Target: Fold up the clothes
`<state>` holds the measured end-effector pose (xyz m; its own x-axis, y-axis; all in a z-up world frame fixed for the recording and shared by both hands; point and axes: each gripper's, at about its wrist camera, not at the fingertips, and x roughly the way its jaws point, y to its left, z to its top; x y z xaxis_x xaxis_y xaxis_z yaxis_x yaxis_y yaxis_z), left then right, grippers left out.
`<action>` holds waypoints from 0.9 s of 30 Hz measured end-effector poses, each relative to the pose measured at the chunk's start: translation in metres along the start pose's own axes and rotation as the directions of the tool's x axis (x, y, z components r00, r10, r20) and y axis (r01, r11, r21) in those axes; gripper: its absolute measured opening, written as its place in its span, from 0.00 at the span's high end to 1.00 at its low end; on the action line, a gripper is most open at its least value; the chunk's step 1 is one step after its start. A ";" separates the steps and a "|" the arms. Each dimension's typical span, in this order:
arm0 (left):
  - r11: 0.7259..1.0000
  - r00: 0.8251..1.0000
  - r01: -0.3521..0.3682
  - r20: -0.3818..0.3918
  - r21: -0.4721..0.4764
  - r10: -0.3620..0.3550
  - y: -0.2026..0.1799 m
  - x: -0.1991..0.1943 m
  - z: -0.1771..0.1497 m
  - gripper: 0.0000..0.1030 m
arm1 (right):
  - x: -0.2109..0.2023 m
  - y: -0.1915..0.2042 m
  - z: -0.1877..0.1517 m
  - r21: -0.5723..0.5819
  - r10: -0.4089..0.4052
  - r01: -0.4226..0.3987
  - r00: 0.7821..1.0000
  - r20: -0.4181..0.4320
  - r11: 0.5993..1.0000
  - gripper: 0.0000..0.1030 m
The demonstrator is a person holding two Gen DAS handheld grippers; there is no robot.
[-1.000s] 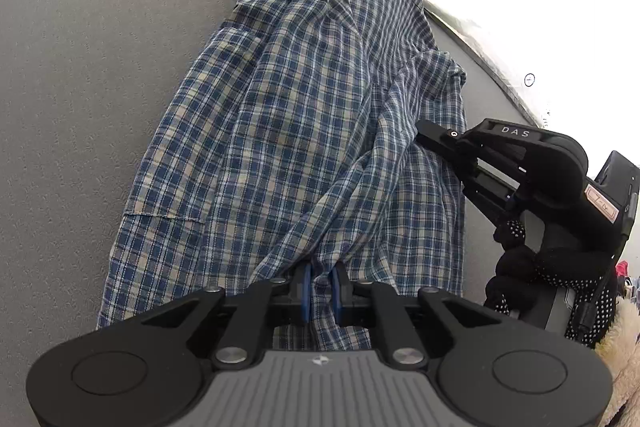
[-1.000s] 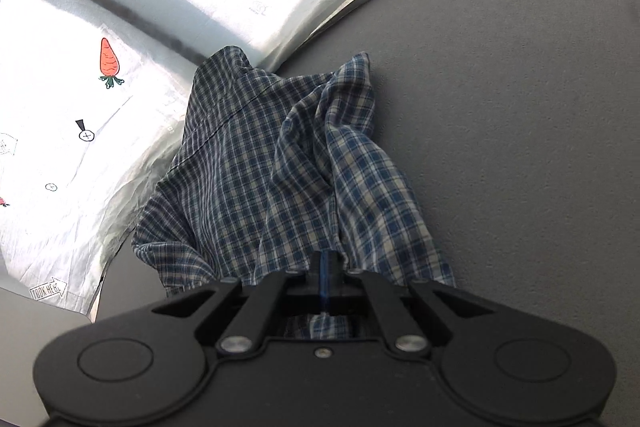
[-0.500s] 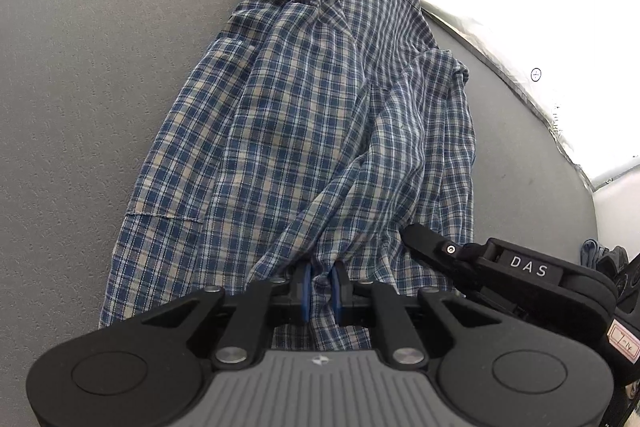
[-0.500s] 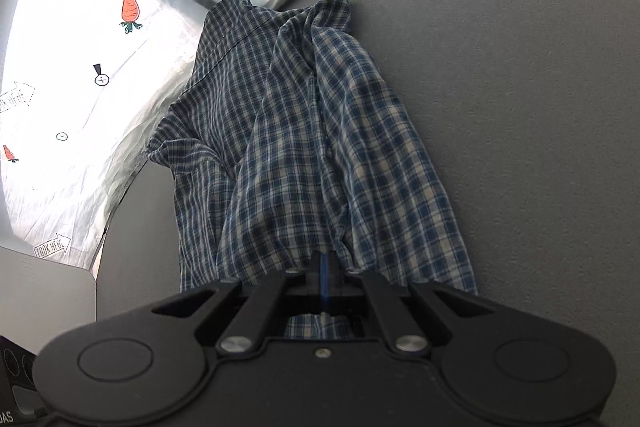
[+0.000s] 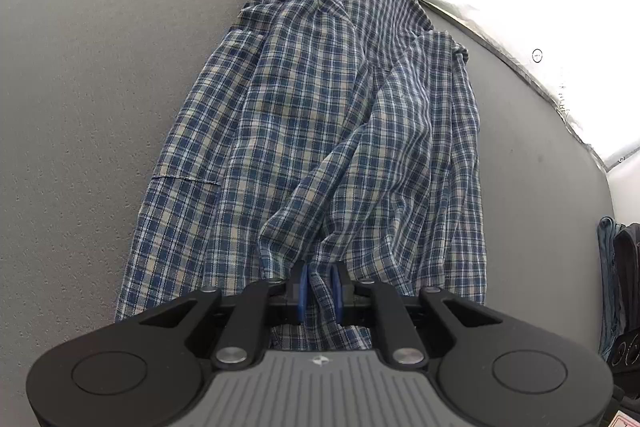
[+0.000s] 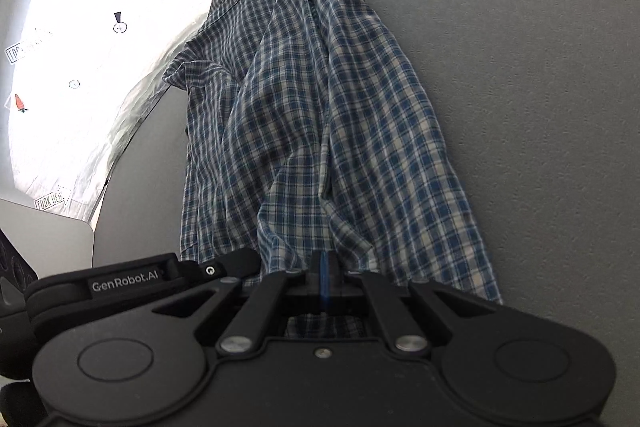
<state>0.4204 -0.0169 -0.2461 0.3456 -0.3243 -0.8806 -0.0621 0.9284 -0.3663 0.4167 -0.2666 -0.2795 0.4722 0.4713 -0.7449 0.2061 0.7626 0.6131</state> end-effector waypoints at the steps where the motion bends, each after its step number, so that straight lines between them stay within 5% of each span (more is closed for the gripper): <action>1: 1.000 1.000 -0.005 0.004 0.002 0.005 -0.001 0.000 0.001 0.85 | 0.001 -0.001 0.002 0.016 0.006 -0.006 1.000 -0.004 1.000 1.00; 15: 1.000 0.999 0.020 0.037 -0.006 -0.019 -0.014 0.019 0.065 0.79 | 0.046 -0.007 0.082 0.181 0.091 -0.092 0.996 0.014 0.979 1.00; 27: 0.988 0.999 0.000 -0.043 -0.154 -0.007 -0.012 0.031 0.086 0.78 | 0.082 -0.018 0.159 0.281 0.132 -0.151 0.988 0.085 0.948 1.00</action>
<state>0.5125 -0.0220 -0.2429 0.3057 -0.3383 -0.8900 -0.2052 0.8894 -0.4086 0.5882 -0.3119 -0.3102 0.5665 0.5286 -0.6321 0.3644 0.5273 0.7676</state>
